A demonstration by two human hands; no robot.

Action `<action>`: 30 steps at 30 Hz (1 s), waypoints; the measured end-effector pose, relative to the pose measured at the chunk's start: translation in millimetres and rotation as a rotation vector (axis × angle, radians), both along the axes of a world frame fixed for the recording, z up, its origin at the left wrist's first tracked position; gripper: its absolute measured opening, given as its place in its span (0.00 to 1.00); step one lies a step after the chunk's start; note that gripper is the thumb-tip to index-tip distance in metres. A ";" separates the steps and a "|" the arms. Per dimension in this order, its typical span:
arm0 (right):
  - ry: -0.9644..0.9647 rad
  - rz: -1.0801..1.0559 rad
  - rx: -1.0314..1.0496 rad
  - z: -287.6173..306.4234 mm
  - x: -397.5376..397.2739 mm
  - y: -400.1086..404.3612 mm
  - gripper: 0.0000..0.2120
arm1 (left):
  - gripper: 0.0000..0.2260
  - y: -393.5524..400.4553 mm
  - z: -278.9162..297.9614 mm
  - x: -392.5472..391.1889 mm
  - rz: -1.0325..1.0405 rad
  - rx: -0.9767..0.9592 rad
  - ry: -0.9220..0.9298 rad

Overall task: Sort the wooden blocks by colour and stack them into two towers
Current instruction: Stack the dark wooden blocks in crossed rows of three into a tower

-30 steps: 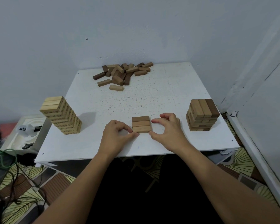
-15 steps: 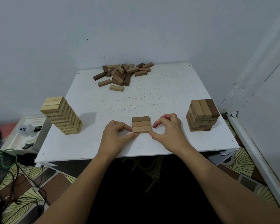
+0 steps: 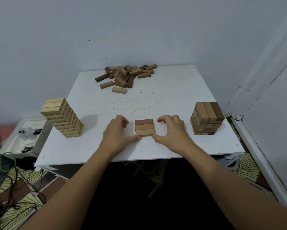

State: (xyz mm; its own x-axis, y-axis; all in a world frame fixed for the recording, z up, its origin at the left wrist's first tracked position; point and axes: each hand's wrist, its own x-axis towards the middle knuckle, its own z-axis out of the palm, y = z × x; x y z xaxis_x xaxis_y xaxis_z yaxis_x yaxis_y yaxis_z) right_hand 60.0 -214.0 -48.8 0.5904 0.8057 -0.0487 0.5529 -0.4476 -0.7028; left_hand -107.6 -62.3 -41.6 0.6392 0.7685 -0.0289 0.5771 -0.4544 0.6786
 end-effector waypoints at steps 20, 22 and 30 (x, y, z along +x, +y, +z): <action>-0.303 0.295 -0.375 37.0 19.9 35.1 0.33 | 0.32 36.2 13.3 22.5 -0.309 0.117 0.271; -0.429 0.309 -0.361 40.5 18.1 37.6 0.32 | 0.31 34.2 14.3 22.4 -0.308 0.110 0.231; -0.701 0.263 -0.212 82.5 28.3 39.4 0.32 | 0.29 35.0 62.8 27.1 -0.284 0.221 0.079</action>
